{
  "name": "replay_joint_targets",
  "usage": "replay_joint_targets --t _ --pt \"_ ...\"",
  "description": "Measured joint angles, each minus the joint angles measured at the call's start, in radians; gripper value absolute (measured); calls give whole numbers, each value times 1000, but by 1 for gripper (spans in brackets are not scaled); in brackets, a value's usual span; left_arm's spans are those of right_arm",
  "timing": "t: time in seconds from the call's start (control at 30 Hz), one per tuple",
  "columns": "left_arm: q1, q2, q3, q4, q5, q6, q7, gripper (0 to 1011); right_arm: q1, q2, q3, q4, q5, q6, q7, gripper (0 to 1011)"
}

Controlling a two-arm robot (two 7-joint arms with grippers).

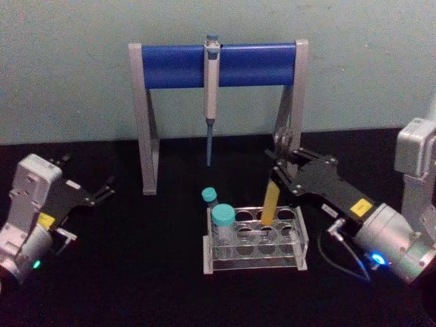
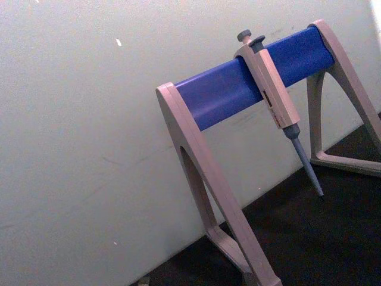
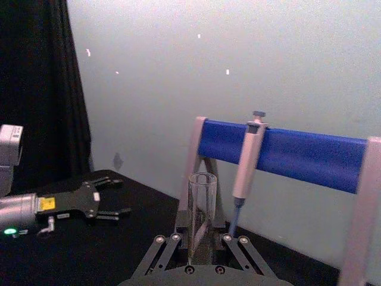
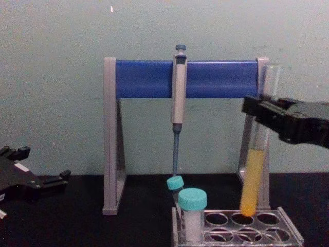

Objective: Pick up the test tube from the test tube rack, shake it, then place it back into the test tube rack.

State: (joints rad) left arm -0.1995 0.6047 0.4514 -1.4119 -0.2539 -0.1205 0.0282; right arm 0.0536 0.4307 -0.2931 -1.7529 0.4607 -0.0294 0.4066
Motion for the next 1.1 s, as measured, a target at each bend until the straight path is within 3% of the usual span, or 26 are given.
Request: replay_joint_targets --t 0.2,0.47,1.1 --pt "0 0 0 0 0 0 0 1001 69 -33 -40 70 0 -1 12 224" --pt "0 0 0 0 0 0 0 1001 133 -56 -47 141 -15 -8 -1 224" --pt "0 0 0 0 0 0 0 1001 146 -60 -28 164 -25 -7 -17 224"
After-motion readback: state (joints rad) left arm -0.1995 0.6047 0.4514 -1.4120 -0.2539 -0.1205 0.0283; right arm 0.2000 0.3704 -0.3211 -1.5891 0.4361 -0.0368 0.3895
